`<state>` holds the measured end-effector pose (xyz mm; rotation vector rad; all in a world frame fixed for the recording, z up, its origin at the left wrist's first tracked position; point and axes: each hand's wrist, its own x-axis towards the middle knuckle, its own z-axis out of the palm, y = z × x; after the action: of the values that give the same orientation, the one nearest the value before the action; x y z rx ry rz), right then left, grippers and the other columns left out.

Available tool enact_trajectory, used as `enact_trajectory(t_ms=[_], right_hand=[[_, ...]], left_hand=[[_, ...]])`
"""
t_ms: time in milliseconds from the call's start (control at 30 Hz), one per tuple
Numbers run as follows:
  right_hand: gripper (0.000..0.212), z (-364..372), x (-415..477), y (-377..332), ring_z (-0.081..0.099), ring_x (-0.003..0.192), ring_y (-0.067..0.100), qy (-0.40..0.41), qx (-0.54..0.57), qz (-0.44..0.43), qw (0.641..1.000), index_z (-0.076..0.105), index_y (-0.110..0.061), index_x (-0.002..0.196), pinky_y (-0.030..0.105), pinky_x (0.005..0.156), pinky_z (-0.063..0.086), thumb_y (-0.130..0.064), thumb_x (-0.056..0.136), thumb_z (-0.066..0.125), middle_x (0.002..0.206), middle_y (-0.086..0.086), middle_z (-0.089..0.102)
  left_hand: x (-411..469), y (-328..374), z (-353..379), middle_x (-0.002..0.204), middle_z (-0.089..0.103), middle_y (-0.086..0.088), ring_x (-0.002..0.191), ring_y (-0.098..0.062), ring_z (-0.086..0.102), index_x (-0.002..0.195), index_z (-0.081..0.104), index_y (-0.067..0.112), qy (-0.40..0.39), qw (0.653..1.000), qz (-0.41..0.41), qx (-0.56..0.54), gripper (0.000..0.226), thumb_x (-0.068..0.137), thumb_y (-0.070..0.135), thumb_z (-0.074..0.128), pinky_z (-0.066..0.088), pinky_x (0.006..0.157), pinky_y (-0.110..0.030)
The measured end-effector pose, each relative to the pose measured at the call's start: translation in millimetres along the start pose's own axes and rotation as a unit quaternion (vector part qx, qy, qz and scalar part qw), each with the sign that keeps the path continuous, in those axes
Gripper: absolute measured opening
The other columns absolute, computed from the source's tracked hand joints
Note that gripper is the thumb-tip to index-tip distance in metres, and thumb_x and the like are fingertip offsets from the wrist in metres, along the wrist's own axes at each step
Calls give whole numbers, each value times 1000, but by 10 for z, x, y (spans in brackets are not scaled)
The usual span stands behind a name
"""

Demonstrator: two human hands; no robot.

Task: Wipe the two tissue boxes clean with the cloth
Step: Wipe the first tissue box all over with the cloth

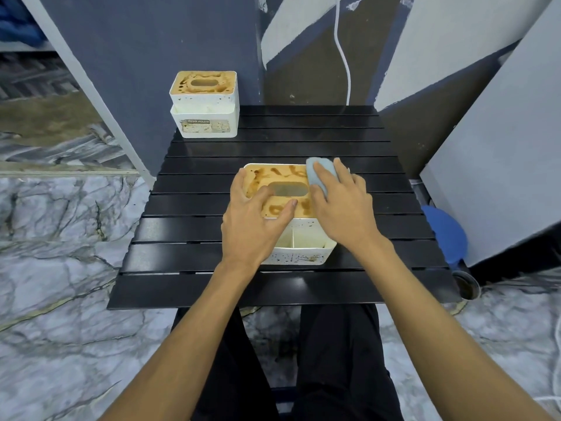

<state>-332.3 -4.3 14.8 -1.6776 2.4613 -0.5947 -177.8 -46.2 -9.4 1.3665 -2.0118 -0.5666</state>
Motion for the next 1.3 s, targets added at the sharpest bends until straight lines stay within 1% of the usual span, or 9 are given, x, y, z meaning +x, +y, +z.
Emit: enact_trajectory(t_ms=[200, 300, 433, 600, 800, 967, 1067, 1133, 1300], right_hand=[[48, -21, -313, 53, 27, 138, 34, 15, -27, -19, 999, 33, -32, 149, 55, 100, 37, -41, 102, 34, 161, 5, 19], [47, -21, 69, 5, 28, 138, 38, -2, -21, 1, 1000, 33, -31, 149, 55, 102, 34, -37, 102, 32, 161, 6, 20], [47, 3, 79, -23, 29, 137, 39, -1, -18, -1, 1000, 35, -30, 149, 55, 101, 35, -36, 102, 33, 161, 7, 21], [46, -23, -478, 9, 35, 131, 35, 34, -50, -28, 998, 38, -30, 147, 54, 93, 41, -38, 101, 36, 159, 7, 26], [46, -27, 74, -54, 31, 135, 37, 6, -64, 4, 998, 36, -30, 147, 54, 101, 33, -36, 102, 33, 160, 6, 23], [46, -16, -37, -66, 29, 136, 36, 5, -51, 8, 999, 35, -30, 147, 56, 100, 34, -37, 102, 34, 161, 6, 20], [45, -9, -428, -65, 31, 134, 34, 32, -58, -9, 998, 37, -29, 145, 55, 94, 38, -38, 101, 36, 160, 5, 22], [45, -16, -448, -60, 32, 134, 33, 29, -63, -6, 998, 37, -29, 145, 53, 93, 39, -37, 101, 36, 160, 4, 23], [47, -35, 47, -64, 27, 139, 35, -7, -42, 12, 999, 33, -32, 148, 55, 103, 32, -37, 102, 32, 163, 3, 18]], left_hand=[[-4, -2, 0, 160, 26, -1, 131, -16, 46, 107, 72, 27, -3, 1000, 3, -10, 33, 88, 54, 65, 31, 90, -26], [-8, -1, 1, 160, 25, -2, 132, -18, 46, 104, 71, 27, -3, 1000, 4, -10, 33, 89, 55, 63, 40, 98, -34], [-5, 15, -1, 161, 24, 0, 131, -19, 47, 104, 70, 27, -6, 1000, -11, -2, 36, 89, 58, 62, 41, 99, -39], [2, 11, 8, 161, 24, 1, 132, -17, 45, 103, 71, 24, -6, 1000, -14, -13, 35, 88, 55, 64, 30, 91, -28], [3, 0, -17, 160, 23, -2, 137, -18, 40, 107, 71, 26, -20, 1000, 1, -13, 36, 89, 56, 63, 37, 105, -39], [18, -10, -5, 159, 27, 0, 127, -22, 52, 104, 71, 25, -12, 1000, -4, 3, 38, 88, 58, 62, 44, 95, -36], [31, -22, 4, 158, 28, 1, 127, -21, 51, 103, 71, 24, -10, 1000, 0, -3, 37, 87, 57, 64, 39, 91, -31], [39, -49, 10, 158, 28, -1, 130, -20, 48, 104, 72, 24, -13, 1000, 7, -9, 37, 88, 56, 63, 35, 94, -29], [45, -75, 20, 159, 26, -2, 137, -18, 40, 107, 72, 26, -21, 1000, 12, -5, 36, 90, 56, 60, 37, 105, -38]])
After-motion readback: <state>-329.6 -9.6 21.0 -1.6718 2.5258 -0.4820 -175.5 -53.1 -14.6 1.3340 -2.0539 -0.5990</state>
